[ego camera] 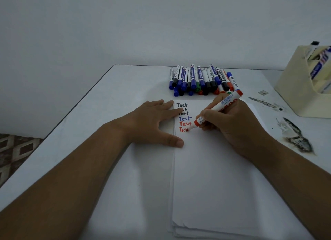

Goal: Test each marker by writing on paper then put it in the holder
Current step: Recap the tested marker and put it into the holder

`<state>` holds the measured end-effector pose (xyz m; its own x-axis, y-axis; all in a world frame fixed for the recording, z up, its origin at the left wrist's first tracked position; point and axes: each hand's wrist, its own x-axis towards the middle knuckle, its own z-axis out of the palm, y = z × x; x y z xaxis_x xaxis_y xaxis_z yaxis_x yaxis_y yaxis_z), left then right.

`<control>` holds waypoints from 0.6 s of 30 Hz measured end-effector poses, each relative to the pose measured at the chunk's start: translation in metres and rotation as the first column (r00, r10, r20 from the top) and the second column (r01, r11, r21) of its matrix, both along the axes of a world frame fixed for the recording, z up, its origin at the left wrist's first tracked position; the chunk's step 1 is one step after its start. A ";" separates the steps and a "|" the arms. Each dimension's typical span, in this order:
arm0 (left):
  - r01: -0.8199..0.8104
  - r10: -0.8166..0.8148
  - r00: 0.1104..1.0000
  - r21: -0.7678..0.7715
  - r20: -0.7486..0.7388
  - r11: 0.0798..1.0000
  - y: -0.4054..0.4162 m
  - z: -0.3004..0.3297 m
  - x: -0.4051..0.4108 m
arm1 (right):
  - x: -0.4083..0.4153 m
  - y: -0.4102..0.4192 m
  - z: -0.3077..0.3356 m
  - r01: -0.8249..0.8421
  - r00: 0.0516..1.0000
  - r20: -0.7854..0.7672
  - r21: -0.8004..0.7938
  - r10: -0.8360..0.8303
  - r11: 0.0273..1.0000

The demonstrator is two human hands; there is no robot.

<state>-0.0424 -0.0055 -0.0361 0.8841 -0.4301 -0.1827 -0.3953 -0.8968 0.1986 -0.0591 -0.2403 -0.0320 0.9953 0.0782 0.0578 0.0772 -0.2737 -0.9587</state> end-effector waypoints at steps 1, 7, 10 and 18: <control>-0.002 0.002 1.000 0.000 -0.003 1.000 0.000 0.000 0.000 | 0.000 0.000 0.000 -0.007 1.000 -0.004 0.001 0.007 1.000; 0.002 -0.002 1.000 0.001 0.004 1.000 0.000 0.000 0.000 | 0.002 0.000 -0.001 0.056 0.998 -0.006 0.034 -0.055 0.998; 0.001 -0.001 1.000 -0.006 0.002 1.000 0.000 0.000 0.000 | 0.004 0.000 -0.002 0.084 0.996 -0.030 0.033 -0.083 0.996; -0.003 0.003 1.000 -0.022 -0.007 1.000 0.001 -0.002 0.001 | 0.001 0.000 0.001 0.066 0.997 -0.051 0.004 -0.065 0.998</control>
